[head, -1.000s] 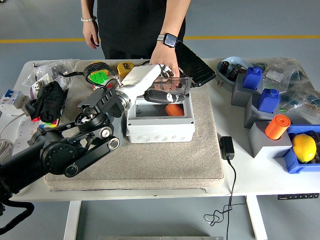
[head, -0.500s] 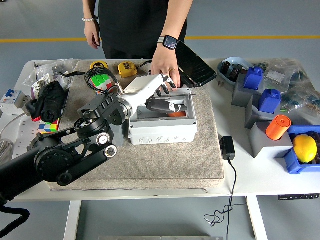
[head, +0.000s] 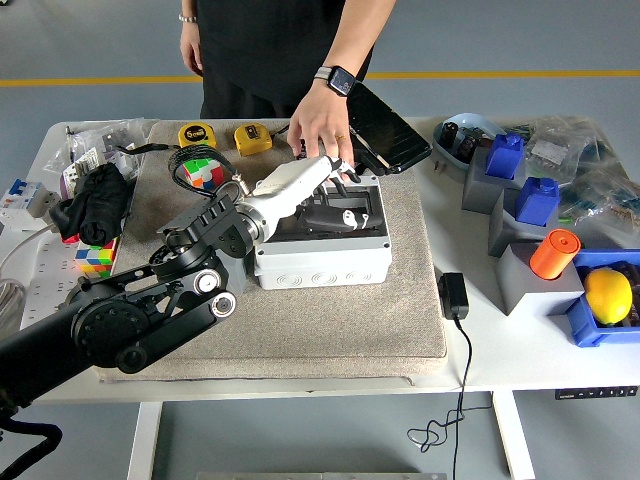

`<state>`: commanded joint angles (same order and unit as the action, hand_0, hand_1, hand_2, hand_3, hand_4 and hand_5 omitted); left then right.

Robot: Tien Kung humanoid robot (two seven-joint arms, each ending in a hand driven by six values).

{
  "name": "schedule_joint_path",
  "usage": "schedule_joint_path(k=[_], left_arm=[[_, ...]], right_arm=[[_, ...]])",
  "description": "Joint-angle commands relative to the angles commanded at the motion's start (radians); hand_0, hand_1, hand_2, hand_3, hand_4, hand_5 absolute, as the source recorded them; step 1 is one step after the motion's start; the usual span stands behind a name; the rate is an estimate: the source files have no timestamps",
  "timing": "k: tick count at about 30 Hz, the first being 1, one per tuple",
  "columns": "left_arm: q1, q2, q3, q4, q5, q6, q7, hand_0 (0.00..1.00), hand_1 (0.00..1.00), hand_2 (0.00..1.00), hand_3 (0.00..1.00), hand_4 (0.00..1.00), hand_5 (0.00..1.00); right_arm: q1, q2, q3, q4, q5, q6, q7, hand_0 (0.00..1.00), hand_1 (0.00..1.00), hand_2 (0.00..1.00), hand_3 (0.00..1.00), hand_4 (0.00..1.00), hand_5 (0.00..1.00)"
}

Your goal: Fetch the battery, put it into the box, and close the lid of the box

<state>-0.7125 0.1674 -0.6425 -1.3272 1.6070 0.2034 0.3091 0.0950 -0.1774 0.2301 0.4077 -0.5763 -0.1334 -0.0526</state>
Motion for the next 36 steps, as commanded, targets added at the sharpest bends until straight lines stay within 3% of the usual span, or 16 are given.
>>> schedule_joint_path(k=[1, 4, 6, 12, 16, 28, 32, 36], left_arm=[[0.009, 0.002, -0.016, -0.005, -0.022, 0.024, -0.026, 0.395, 0.569, 0.605, 0.687, 0.998, 0.657], [0.03, 0.01, -0.056, -0.017, -0.025, 0.077, -0.087, 0.395, 0.569, 0.605, 0.687, 0.998, 0.657], [0.034, 0.022, -0.064, -0.016, 0.043, 0.067, -0.065, 0.396, 0.565, 0.59, 0.635, 0.998, 0.634], [0.011, 0.065, -0.021, 0.021, 0.26, 0.016, 0.011, 0.396, 0.565, 0.59, 0.635, 0.998, 0.634], [0.0, 0.089, 0.0, 0.034, 0.321, 0.004, 0.032, 0.424, 0.58, 0.599, 0.625, 0.998, 0.624], [0.031, 0.105, -0.061, 0.033, 0.293, 0.018, 0.01, 0.424, 0.588, 0.601, 0.623, 0.998, 0.623], [0.068, 0.122, -0.11, 0.028, 0.286, 0.037, -0.009, 0.416, 0.588, 0.6, 0.609, 0.998, 0.591], [0.129, 0.139, -0.21, 0.026, 0.228, 0.081, -0.063, 0.416, 0.588, 0.6, 0.609, 0.998, 0.591]], right_arm=[[0.0, 0.0, -0.001, -0.001, 0.001, 0.0, 0.0, 0.591, 0.601, 0.568, 0.555, 0.924, 0.443], [0.0, 0.001, -0.006, -0.003, 0.005, 0.0, 0.0, 0.591, 0.601, 0.568, 0.555, 0.924, 0.443], [-0.001, 0.001, -0.012, -0.006, 0.011, 0.0, 0.001, 0.591, 0.601, 0.566, 0.554, 0.924, 0.443], [-0.001, -0.001, -0.014, -0.008, 0.018, -0.001, 0.001, 0.591, 0.601, 0.566, 0.554, 0.924, 0.443], [-0.001, -0.001, -0.014, -0.01, 0.02, -0.001, 0.001, 0.591, 0.602, 0.567, 0.554, 0.924, 0.448], [0.0, -0.001, -0.01, -0.01, 0.014, -0.001, 0.001, 0.594, 0.601, 0.566, 0.553, 0.921, 0.44], [0.002, -0.001, -0.01, -0.011, 0.014, -0.001, 0.002, 0.59, 0.601, 0.565, 0.553, 0.921, 0.44], [0.002, -0.002, -0.009, -0.014, 0.013, -0.001, 0.001, 0.59, 0.601, 0.565, 0.553, 0.921, 0.44]])
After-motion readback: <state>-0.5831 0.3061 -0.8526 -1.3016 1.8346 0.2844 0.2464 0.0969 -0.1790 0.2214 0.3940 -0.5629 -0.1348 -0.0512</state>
